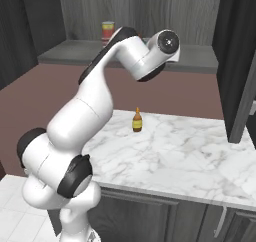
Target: Stack two cans on top of the other two cans in the cabinet.
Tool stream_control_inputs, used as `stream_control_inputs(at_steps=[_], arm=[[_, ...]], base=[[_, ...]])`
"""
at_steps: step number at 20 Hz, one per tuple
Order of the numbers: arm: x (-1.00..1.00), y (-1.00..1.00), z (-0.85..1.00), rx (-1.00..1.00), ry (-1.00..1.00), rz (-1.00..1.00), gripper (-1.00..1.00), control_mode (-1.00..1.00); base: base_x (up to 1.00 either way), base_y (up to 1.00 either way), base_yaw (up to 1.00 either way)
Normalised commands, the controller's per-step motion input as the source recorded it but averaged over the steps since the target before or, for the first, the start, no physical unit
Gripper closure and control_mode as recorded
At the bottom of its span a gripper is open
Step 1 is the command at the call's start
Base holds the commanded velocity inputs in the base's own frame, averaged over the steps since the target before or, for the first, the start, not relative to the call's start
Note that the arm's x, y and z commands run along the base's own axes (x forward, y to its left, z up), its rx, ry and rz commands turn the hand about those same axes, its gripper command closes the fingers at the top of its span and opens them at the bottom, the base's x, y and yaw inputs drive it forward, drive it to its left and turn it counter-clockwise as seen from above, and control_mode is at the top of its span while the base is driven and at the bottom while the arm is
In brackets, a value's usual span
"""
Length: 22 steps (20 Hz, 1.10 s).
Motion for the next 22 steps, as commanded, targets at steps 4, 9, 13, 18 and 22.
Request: stream_control_inputs(at_steps=[4, 9, 13, 18, 22], arm=[[0.27, 0.09, -0.07, 0.00, -0.01, 0.00, -1.00, -1.00], [0.27, 0.11, -0.17, 0.00, -0.03, 0.00, -1.00, -1.00], [0.29, 0.02, -0.06, 0.00, -0.01, 0.03, -1.00, -1.00], [0.25, 0.00, 0.00, 0.00, 0.00, 0.02, -1.00, -1.00], [0.21, 0.00, 0.00, 0.00, 0.00, 0.04, -1.00, -1.00]], base=[[0.00, 0.00, 0.00], [0.00, 0.00, 0.00], [0.00, 0.00, 0.00], [0.00, 0.00, 0.00], [0.00, 0.00, 0.00]])
